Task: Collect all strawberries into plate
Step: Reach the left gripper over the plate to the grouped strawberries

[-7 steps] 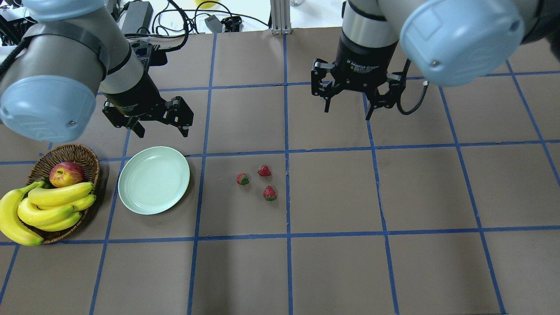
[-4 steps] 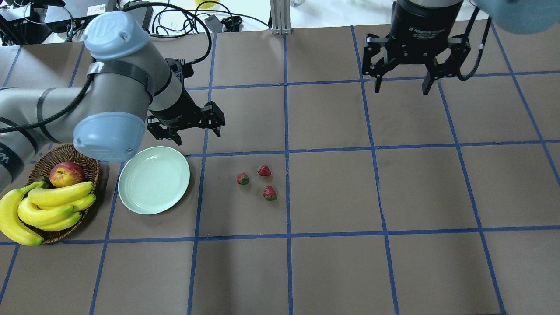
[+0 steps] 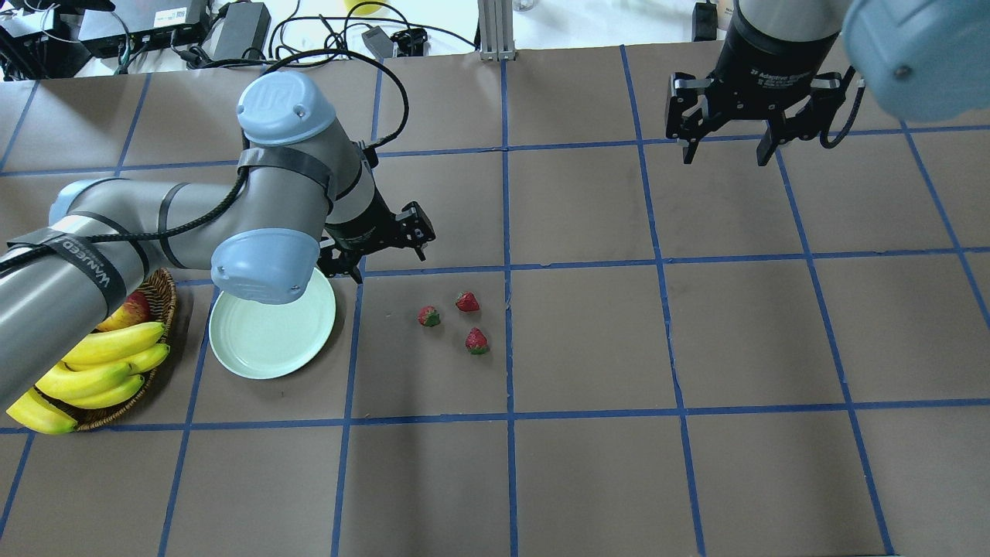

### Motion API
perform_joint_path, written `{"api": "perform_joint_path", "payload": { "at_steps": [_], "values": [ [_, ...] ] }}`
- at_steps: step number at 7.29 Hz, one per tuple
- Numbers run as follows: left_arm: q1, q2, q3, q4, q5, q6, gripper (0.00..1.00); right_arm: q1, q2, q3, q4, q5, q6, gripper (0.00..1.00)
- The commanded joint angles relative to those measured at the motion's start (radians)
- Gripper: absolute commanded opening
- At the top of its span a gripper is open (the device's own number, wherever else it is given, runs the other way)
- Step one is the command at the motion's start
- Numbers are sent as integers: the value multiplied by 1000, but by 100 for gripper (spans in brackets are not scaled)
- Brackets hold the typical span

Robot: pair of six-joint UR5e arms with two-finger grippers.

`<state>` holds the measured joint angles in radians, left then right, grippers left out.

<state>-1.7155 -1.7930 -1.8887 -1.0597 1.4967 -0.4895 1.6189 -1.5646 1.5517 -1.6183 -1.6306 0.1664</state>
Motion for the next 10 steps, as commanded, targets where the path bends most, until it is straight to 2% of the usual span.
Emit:
{"api": "perform_joint_path", "payload": {
  "at_steps": [1, 5, 8, 10],
  "values": [
    [-21, -57, -1, 6, 2, -44, 99, 2, -17, 28, -26, -2, -2, 100],
    [-21, -134, -6, 18, -1, -92, 98, 2, -31, 16, -40, 21, -16, 100],
    [-21, -172, -6, 18, -1, -95, 90, 10, -8, -1, -69, 23, -56, 100],
    [-24, -187, -6, 17, -12, -95, 83, -2, 8, -10, -164, 14, -38, 100]
  ]
}}
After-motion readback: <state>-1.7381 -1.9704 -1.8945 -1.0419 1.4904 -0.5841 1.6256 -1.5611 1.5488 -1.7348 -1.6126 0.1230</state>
